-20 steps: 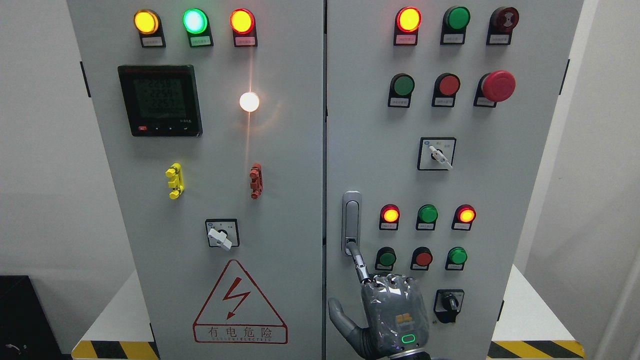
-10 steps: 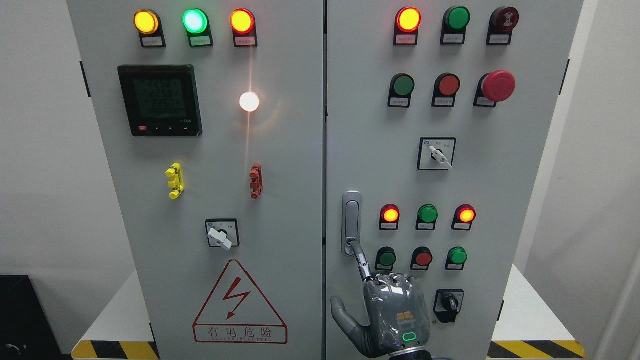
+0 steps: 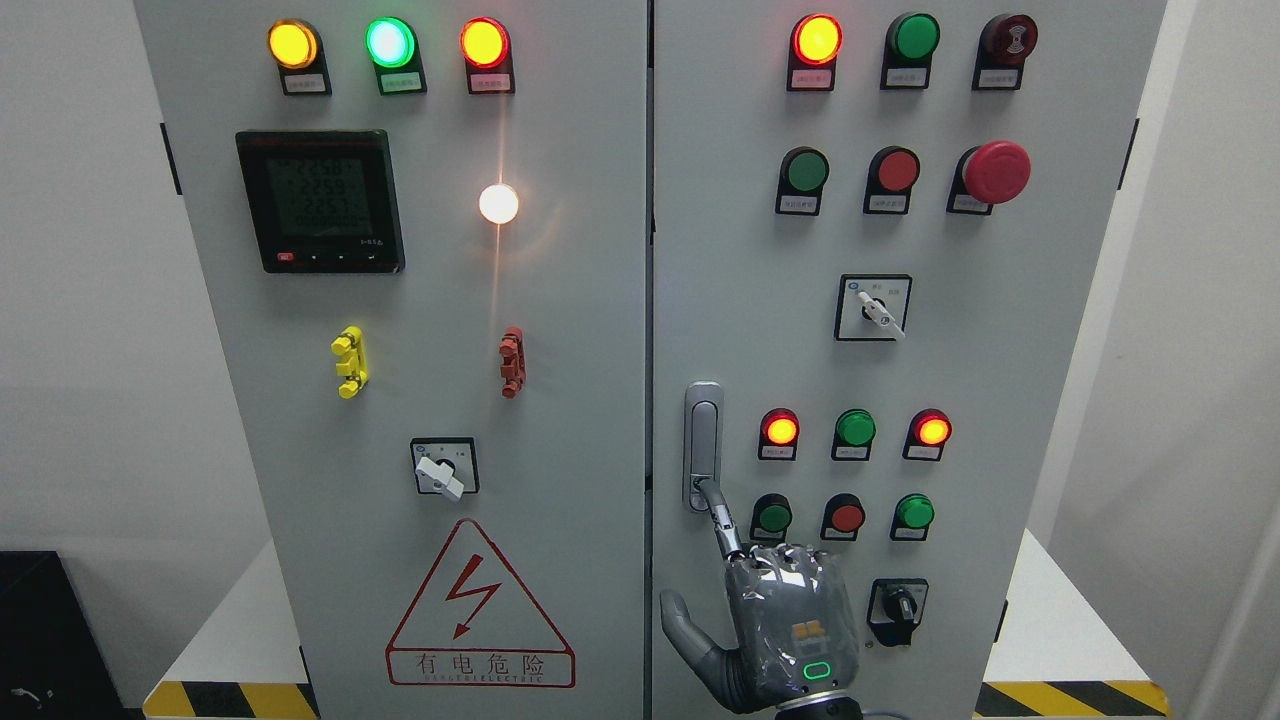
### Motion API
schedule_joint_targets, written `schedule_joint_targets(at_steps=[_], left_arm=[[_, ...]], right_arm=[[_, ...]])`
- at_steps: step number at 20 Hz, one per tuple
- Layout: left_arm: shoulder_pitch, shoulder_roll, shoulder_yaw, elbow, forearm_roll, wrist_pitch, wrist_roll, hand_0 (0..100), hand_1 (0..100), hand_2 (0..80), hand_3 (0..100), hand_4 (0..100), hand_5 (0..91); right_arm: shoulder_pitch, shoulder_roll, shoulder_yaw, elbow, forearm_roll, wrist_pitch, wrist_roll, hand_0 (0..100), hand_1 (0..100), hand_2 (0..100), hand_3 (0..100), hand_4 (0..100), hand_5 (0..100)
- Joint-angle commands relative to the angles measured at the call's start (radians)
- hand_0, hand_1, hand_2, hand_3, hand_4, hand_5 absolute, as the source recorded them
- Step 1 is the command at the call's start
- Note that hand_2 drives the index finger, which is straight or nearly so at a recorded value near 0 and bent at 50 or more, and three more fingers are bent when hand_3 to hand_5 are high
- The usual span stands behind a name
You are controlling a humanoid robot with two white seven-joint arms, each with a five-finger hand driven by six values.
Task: Release door handle
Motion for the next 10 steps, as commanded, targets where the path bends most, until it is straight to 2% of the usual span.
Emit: schedule_joint_targets(at_steps=[1, 10], left_arm=[[0.017, 0.000, 0.000, 0.000, 0.001, -0.001, 0.000, 12, 56, 0.0, 0, 0, 0.0], [0.017, 0.000, 0.000, 0.001, 0.001, -0.001, 0.000, 12, 56, 0.0, 0, 0, 0.0]], right_arm=[[-0.002, 0.003, 0.006, 0.008, -0.001, 0.000, 0.001, 35, 23, 8, 100, 100, 100], [-0.002, 0.003, 0.004, 0.015, -0.001, 0.002, 0.001, 35, 23, 8, 100, 100, 100]])
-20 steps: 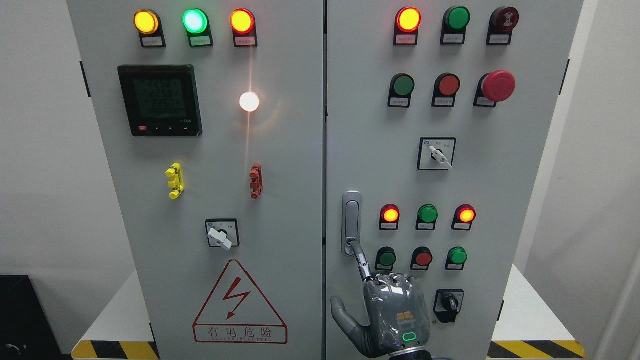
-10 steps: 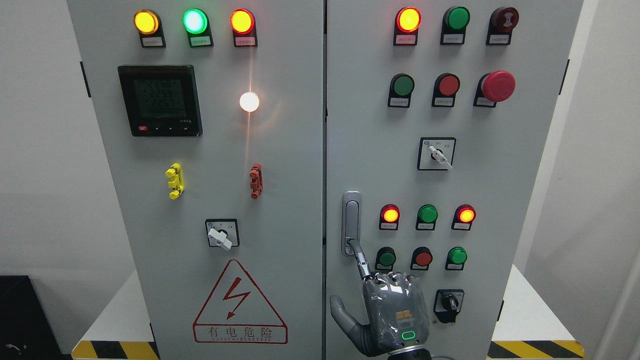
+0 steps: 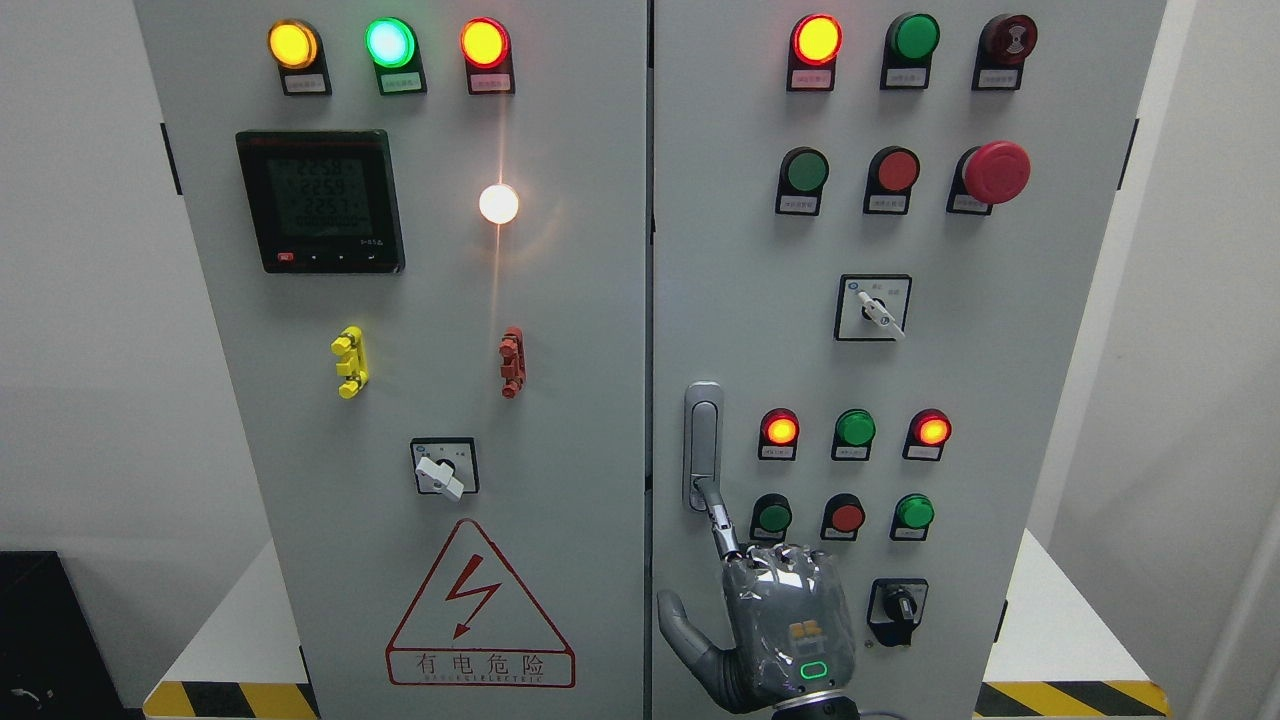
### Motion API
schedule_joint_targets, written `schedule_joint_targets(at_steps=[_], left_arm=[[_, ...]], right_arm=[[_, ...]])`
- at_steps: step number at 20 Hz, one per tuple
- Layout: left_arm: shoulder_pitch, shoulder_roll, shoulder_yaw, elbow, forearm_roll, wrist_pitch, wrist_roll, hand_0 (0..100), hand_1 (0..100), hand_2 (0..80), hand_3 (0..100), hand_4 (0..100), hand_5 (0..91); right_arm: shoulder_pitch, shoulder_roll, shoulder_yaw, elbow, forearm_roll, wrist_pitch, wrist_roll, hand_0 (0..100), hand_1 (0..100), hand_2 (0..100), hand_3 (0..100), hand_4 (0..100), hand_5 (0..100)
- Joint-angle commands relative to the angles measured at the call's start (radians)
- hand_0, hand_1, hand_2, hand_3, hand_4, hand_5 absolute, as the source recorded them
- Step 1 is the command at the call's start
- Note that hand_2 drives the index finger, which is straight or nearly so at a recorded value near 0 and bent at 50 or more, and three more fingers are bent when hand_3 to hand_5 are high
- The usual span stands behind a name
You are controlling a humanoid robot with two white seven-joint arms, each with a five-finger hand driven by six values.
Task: Release door handle
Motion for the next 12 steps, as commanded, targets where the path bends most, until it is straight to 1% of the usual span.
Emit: schedule_joint_targets(at_steps=[1, 12], left_arm=[[0.017, 0.000, 0.000, 0.000, 0.000, -0.001, 0.000, 12, 56, 0.0, 0, 0, 0.0], [0.017, 0.000, 0.000, 0.000, 0.000, -0.001, 0.000, 12, 56, 0.0, 0, 0, 0.0]], right_arm=[[0.000, 0.001, 0.001, 0.007, 0.000, 0.000, 0.000, 35, 23, 9, 100, 100, 100], [0.000, 0.001, 0.000, 0.010, -0.002, 0.000, 0.005, 36, 23, 9, 100, 100, 100]])
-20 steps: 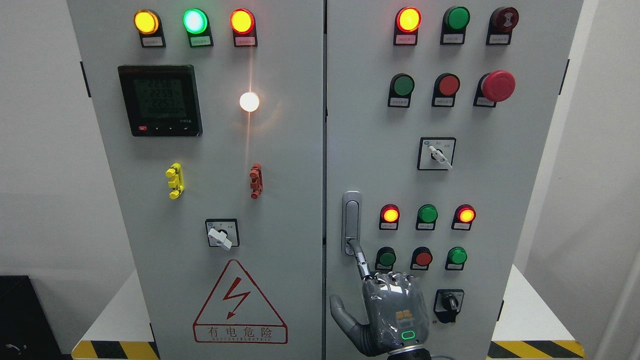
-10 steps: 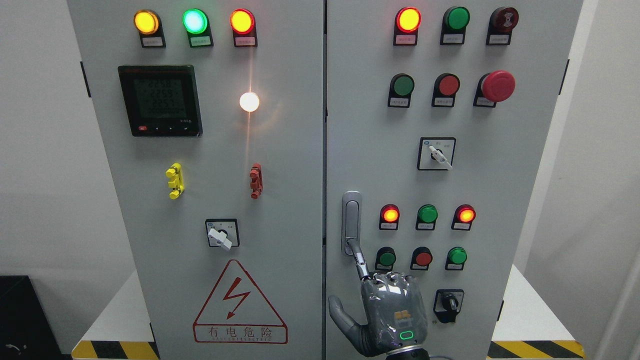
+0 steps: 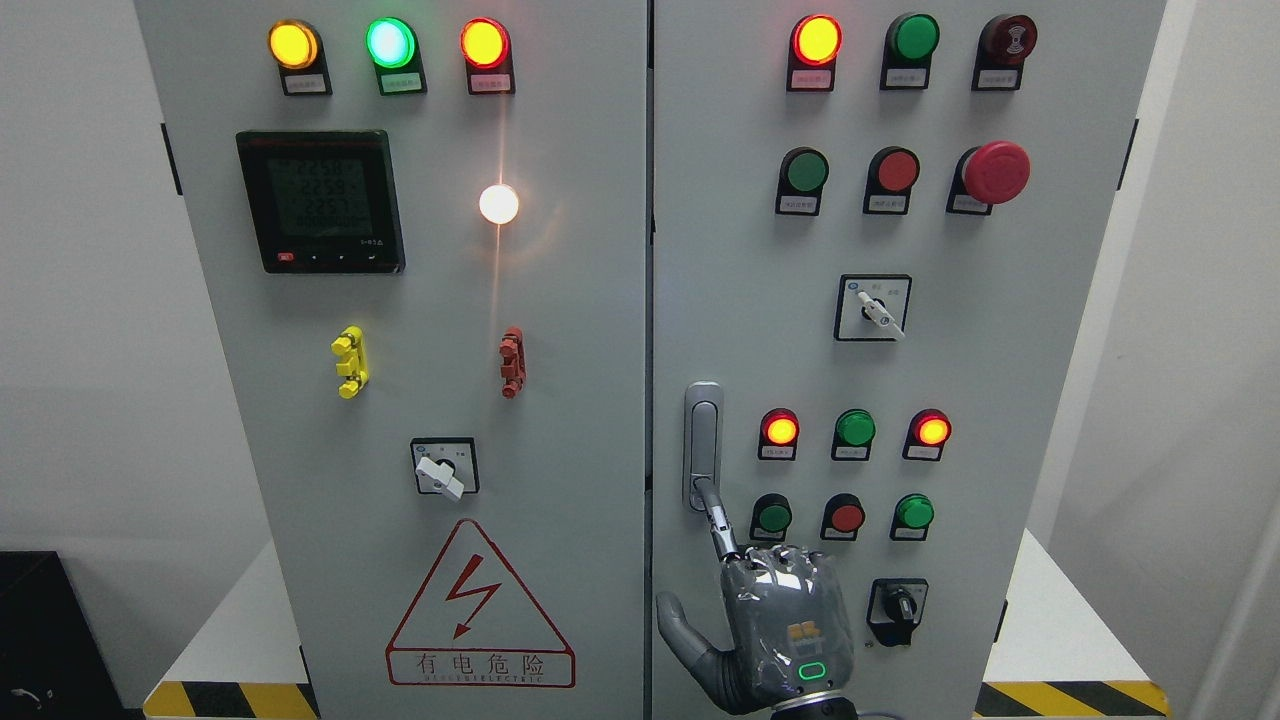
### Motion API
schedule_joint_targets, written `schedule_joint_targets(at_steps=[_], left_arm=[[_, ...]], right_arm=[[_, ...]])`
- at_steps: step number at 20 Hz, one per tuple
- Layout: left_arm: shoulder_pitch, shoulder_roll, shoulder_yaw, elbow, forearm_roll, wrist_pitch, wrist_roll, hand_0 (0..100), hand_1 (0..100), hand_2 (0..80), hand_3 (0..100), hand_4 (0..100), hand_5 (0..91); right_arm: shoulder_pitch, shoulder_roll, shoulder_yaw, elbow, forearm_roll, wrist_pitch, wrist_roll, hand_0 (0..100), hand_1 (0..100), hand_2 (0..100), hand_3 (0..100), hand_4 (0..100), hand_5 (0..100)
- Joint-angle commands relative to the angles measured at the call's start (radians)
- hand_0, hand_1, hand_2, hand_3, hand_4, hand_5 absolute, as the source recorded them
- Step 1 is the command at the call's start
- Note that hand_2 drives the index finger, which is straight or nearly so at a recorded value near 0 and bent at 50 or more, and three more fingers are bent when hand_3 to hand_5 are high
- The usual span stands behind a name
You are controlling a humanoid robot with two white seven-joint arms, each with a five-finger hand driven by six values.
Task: Release door handle
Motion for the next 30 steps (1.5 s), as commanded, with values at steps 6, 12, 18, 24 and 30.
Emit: schedule_joint_targets(at_steps=[6, 12, 18, 24, 30], left_arm=[[0.017, 0.000, 0.000, 0.000, 0.000, -0.001, 0.000, 12, 56, 0.0, 0, 0, 0.0], [0.017, 0.000, 0.000, 0.001, 0.000, -0.001, 0.000, 12, 56, 0.0, 0, 0, 0.0], [0.017, 0.000, 0.000, 0.001, 0.000, -0.001, 0.000, 12, 56, 0.0, 0, 0, 0.0], [0.017, 0.000, 0.000, 0.000, 0.000, -0.001, 0.000, 12, 56, 0.0, 0, 0, 0.0], [0.017, 0.000, 0.000, 0.000, 0.000, -0.001, 0.000, 12, 56, 0.0, 0, 0, 0.0]], right_arm=[[0.000, 0.002, -0.001, 0.012, -0.001, 0.000, 0.003, 36, 23, 9, 100, 100, 100], [0.000, 0.002, -0.001, 0.015, -0.002, 0.002, 0.004, 36, 23, 10, 100, 100, 100], [0.002, 0.002, -0.001, 0.018, -0.001, 0.002, 0.004, 36, 23, 10, 100, 100, 100], [0.003, 0.002, -0.003, 0.017, -0.002, 0.002, 0.004, 36, 24, 11, 100, 100, 100], [0.005, 0.002, -0.003, 0.017, -0.001, 0.002, 0.006, 36, 24, 11, 100, 100, 100]])
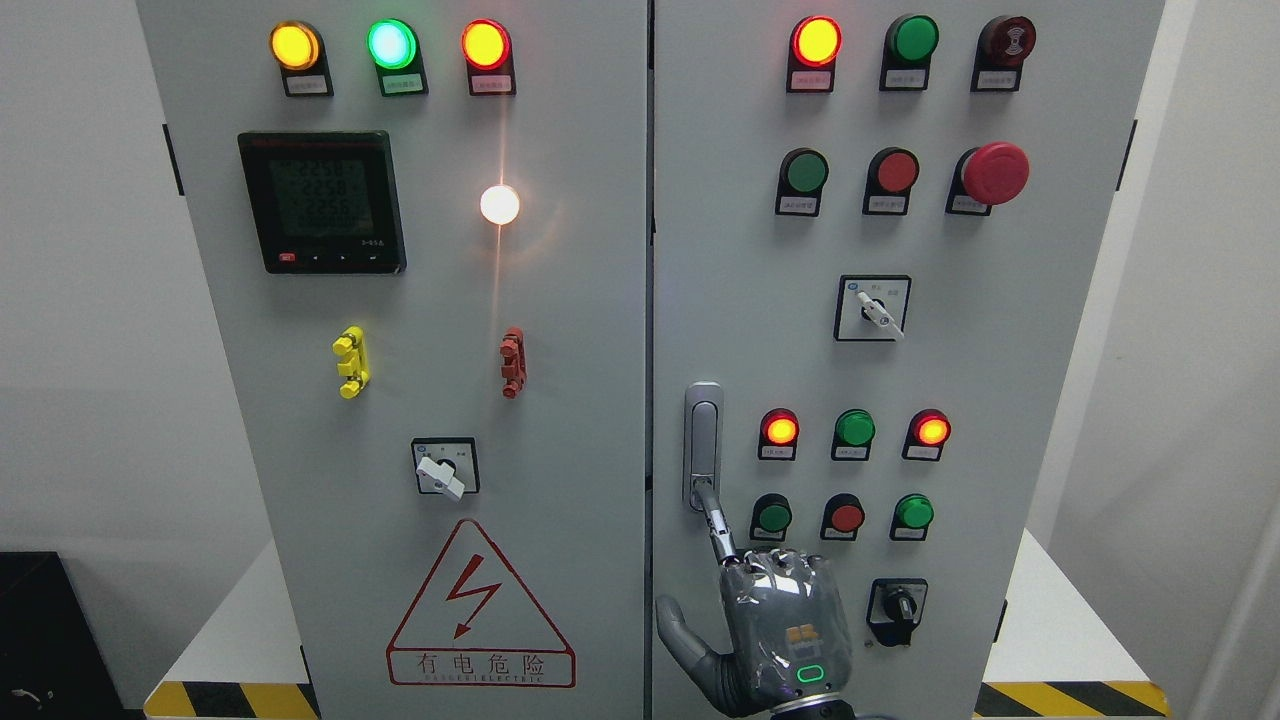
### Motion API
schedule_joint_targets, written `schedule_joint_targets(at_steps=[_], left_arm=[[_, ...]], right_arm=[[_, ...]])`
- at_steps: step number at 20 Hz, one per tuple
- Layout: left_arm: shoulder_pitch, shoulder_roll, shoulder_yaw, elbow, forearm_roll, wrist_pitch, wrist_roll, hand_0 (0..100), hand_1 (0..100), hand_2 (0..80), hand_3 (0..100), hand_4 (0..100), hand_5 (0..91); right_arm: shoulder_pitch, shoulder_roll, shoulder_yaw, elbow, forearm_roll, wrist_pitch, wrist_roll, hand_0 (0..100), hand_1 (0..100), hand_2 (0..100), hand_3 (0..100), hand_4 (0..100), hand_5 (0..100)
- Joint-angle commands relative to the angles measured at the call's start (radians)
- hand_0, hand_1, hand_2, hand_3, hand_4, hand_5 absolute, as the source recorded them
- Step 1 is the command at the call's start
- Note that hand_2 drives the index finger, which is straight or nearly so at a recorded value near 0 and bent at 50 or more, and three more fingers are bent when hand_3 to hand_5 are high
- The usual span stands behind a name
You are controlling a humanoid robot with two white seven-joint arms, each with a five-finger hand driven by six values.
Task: Release door handle
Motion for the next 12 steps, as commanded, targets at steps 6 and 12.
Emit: schedule_joint_targets(at_steps=[6, 12], left_arm=[[0.017, 0.000, 0.000, 0.000, 0.000, -0.001, 0.000, 12, 56, 0.0, 0, 0, 0.0], [0.017, 0.000, 0.000, 0.000, -0.001, -0.001, 0.000, 12, 56, 0.0, 0, 0, 0.0]], right_arm=[[0.005, 0.000, -0.002, 0.004, 0.001, 0.001, 0.003, 36, 24, 12, 100, 100, 100], [0.005, 0.000, 0.000, 0.004, -0.001, 0.001, 0.020, 36, 24, 12, 100, 100, 100]])
